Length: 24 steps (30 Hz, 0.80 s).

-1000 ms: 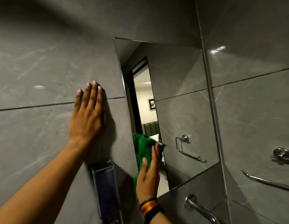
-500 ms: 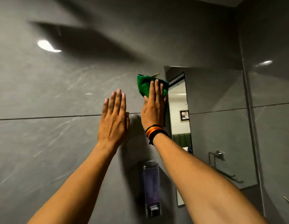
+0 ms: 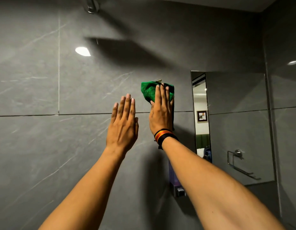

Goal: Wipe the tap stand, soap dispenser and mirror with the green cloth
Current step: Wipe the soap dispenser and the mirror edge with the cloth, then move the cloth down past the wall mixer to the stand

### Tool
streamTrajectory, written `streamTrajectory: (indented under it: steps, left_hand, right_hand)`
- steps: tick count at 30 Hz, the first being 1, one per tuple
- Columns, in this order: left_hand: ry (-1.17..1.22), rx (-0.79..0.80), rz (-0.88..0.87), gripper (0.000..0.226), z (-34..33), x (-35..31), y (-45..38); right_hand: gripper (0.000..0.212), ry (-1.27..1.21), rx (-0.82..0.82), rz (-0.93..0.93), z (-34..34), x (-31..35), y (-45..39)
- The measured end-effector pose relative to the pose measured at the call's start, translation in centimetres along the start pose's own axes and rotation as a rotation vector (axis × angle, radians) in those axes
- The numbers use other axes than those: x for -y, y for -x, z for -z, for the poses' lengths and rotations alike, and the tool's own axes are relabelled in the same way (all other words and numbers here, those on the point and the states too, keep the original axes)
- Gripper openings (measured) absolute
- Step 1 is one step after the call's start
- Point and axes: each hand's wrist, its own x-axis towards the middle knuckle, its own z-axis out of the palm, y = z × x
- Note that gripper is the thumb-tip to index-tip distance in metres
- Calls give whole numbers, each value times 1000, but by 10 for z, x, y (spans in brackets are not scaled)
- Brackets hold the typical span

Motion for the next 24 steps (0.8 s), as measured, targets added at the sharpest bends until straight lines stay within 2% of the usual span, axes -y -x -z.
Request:
streamTrajectory:
  steps: [7, 12, 18, 24]
  left_hand:
    - [5, 55, 33, 66, 4, 1, 33]
    - [6, 210, 79, 66, -22, -10, 105]
    - [52, 571, 123, 66, -64, -45, 283]
    - [114, 867, 171, 66, -79, -89, 490]
  right_hand:
    - [59, -13, 73, -33, 0, 12, 37]
    - [59, -25, 197, -73, -19, 2, 108]
    - [59, -19, 497, -185, -39, -35, 305]
    - [60, -19, 846, -366, -10, -71, 536]
